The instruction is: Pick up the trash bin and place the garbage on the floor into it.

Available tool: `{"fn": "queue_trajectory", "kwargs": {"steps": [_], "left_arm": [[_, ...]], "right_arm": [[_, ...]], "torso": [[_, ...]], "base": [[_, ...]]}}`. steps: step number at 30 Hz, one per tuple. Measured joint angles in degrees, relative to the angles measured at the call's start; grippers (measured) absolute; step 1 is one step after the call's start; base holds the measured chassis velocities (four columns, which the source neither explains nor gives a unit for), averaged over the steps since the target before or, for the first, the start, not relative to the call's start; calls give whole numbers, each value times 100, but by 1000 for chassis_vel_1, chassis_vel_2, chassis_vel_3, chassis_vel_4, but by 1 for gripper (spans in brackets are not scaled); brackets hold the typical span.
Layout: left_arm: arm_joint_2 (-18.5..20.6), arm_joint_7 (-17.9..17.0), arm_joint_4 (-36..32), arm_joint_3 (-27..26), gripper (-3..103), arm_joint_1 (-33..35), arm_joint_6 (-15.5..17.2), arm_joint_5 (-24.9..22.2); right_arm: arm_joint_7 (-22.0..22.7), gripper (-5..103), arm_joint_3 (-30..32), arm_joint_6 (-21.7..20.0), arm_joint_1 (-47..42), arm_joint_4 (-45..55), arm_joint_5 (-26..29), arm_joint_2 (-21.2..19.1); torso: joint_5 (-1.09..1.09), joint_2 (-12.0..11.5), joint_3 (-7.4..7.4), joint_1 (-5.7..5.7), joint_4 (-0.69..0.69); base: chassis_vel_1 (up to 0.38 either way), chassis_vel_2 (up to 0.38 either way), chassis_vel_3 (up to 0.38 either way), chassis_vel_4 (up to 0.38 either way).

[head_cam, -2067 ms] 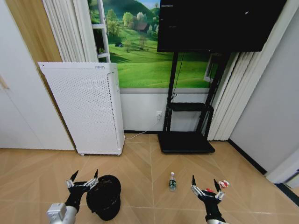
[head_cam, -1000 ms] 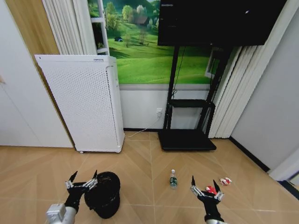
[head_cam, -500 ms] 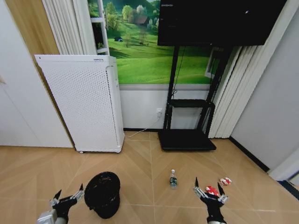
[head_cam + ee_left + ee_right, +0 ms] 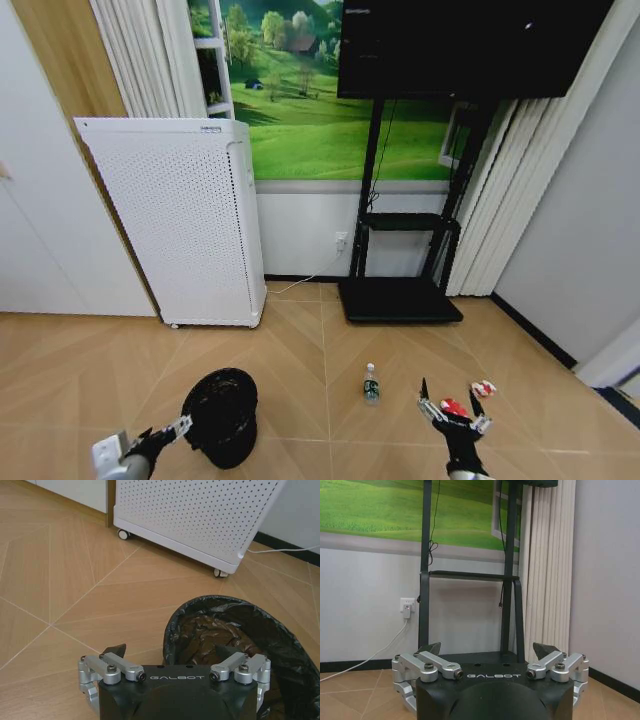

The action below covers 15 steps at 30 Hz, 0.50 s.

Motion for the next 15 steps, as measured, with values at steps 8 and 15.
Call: {"fn": "queue_trajectory", "kwargs": {"steps": [8,15], "left_arm": [[263,-39,552,203,99,-637,87,-261],[351,-25,866,273,99,-851,227,-256]], "right_arm": [[26,100,-59,-20,-62,1,47,175],[28,100,-9,-30,-96,2,65,55]], "torso": [[0,6,5,2,-2],[1,9,7,2,-1]], "base": [[0,0,0,0],[0,0,0,0]]}}
